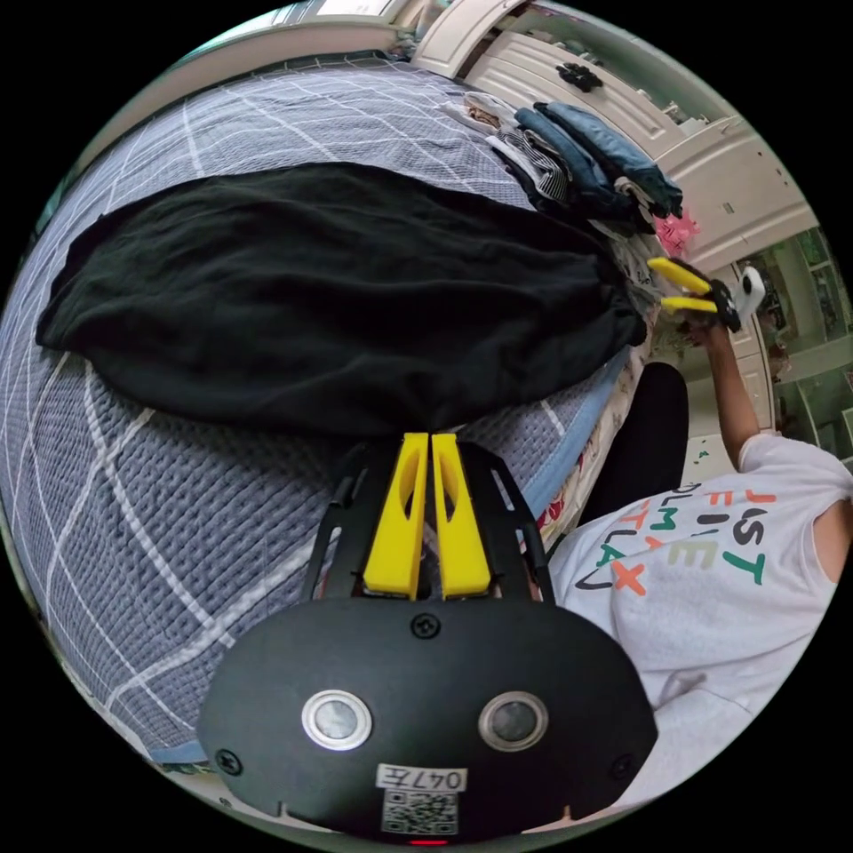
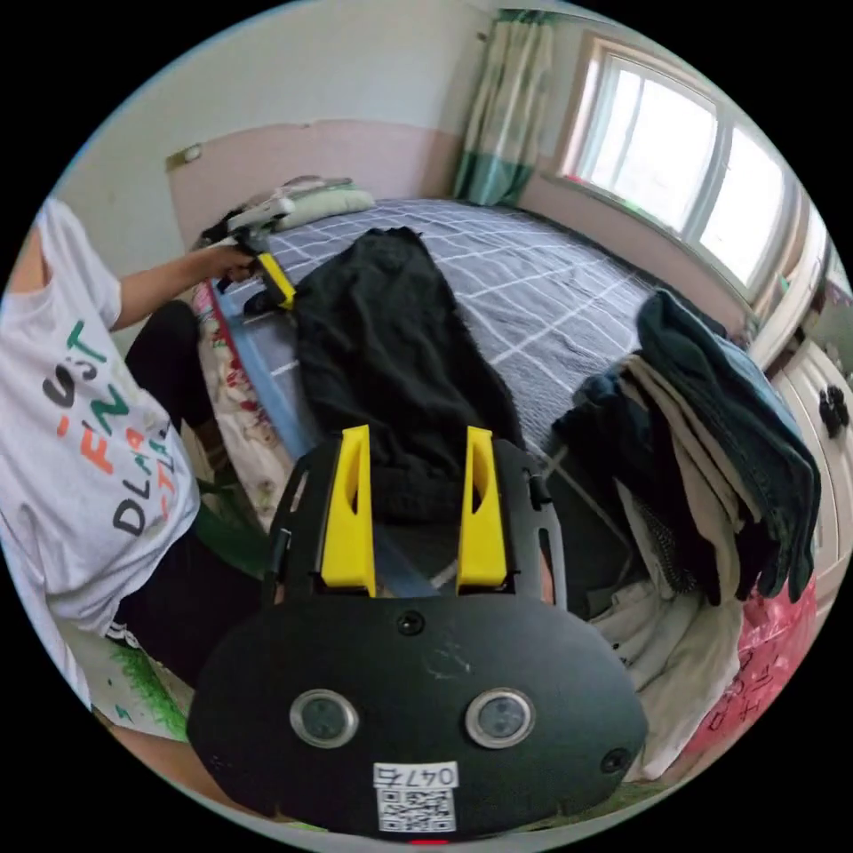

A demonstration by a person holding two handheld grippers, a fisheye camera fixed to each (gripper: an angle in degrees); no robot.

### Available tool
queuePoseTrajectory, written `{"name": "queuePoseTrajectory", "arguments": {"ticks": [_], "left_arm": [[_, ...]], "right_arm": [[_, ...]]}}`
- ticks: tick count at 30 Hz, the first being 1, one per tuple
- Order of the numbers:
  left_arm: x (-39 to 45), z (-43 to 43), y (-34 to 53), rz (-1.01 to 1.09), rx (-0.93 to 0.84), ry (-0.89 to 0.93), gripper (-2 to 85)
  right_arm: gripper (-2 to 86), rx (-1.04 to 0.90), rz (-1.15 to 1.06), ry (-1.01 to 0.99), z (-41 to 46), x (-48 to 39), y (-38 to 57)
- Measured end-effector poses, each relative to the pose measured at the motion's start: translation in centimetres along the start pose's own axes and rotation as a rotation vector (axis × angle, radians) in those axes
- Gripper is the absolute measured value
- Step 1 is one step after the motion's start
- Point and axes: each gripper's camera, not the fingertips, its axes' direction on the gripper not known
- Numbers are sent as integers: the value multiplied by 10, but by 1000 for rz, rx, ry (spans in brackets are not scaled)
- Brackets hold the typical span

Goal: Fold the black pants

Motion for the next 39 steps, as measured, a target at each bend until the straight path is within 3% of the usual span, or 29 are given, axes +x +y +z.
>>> {"name": "queuePoseTrajectory", "arguments": {"ticks": [3,5,10,16,26,31,35,39], "left_arm": [[-9,-9,4,-10,25,33,-8],[-13,-15,6,-14,37,44,-8],[-19,-29,10,-16,30,52,-8],[-9,-48,20,18,-16,72,-8],[36,-22,56,55,-72,111,13],[1,-59,88,-63,154,299,73],[-40,-125,120,-162,355,125,95],[-97,-164,125,-258,477,-53,101]], "right_arm": [[111,-54,-129,-25,4,-54,-9],[107,-181,-225,103,32,-84,-13],[39,-281,-298,185,76,-95,-30],[21,-312,-501,266,42,-102,-60],[51,-474,-518,96,30,-105,-54],[90,-418,-369,47,11,-72,-98],[55,-147,-402,146,-27,-57,-178],[43,92,-509,137,1,-53,-293]]}}
